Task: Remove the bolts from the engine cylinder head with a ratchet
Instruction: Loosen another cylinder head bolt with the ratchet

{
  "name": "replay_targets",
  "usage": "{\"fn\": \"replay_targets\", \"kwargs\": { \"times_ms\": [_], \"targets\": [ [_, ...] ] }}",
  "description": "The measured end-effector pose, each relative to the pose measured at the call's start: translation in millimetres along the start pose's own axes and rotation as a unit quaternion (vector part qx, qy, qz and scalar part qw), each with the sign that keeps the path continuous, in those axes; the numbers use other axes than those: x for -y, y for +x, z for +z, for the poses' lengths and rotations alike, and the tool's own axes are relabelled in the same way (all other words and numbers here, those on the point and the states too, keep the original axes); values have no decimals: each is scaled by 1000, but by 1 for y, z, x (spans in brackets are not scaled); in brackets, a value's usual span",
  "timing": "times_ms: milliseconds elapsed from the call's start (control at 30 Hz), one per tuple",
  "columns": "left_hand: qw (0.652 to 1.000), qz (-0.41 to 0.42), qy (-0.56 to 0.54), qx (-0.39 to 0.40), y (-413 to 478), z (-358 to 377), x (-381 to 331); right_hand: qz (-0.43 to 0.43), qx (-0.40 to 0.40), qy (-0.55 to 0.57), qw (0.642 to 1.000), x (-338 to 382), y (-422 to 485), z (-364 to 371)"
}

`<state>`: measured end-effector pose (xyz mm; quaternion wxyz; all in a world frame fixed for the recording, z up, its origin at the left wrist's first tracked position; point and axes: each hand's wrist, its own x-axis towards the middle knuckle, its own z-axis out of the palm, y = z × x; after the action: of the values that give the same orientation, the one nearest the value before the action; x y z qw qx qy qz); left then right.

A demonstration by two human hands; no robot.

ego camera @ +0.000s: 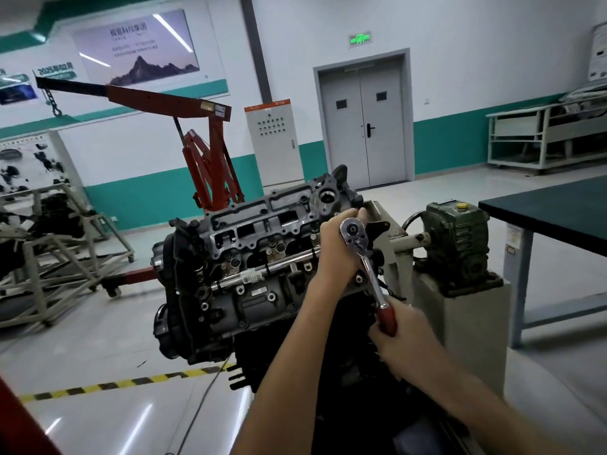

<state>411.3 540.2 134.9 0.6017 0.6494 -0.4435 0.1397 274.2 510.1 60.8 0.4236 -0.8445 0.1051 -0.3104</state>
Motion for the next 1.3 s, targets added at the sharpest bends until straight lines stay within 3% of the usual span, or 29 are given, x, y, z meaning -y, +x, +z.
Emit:
{"fn": "replay_targets", "kwargs": {
  "times_ms": [133,200,267,333,467,533,600,700,767,900,967,1033,1133,1200,1300],
  "targets": [
    [986,62,96,120,7,-20,-8,-60,87,-220,970,-15,41,-73],
    [985,58,86,138,7,-19,-10,-103,92,-322,937,-9,60,-100],
    [991,44,58,111,5,-15,-9,-126,72,-349,926,-5,66,-107],
    [997,42,26,58,2,-8,-5,-96,58,-306,945,-11,55,-96],
    [997,35,-48,-40,-5,9,-1,-1,-9,-66,998,-15,6,-20],
    [996,25,-46,-77,-5,15,-2,51,-4,89,995,-1,-7,22],
    [996,31,-36,-80,-5,14,-1,47,0,141,989,8,-10,41],
    [999,28,-39,-9,-4,2,-1,-7,-9,13,1000,-5,1,6],
    [998,41,15,48,0,-7,-4,-53,29,-119,991,-19,19,-39],
    [986,62,82,128,5,-20,-9,-137,68,-369,917,-12,70,-111],
    [991,50,58,113,3,-20,-8,-152,47,-395,905,-6,76,-117],
    [997,40,8,64,0,-13,-6,-108,48,-335,935,-14,61,-100],
    [998,38,-46,-17,-8,3,-1,-23,5,-138,990,-20,16,-45],
    [995,30,-79,-44,-10,9,-1,3,-36,-8,999,-10,-4,0],
    [995,32,-73,-52,-9,9,-2,54,-25,124,990,6,-13,43]
  ]
}}
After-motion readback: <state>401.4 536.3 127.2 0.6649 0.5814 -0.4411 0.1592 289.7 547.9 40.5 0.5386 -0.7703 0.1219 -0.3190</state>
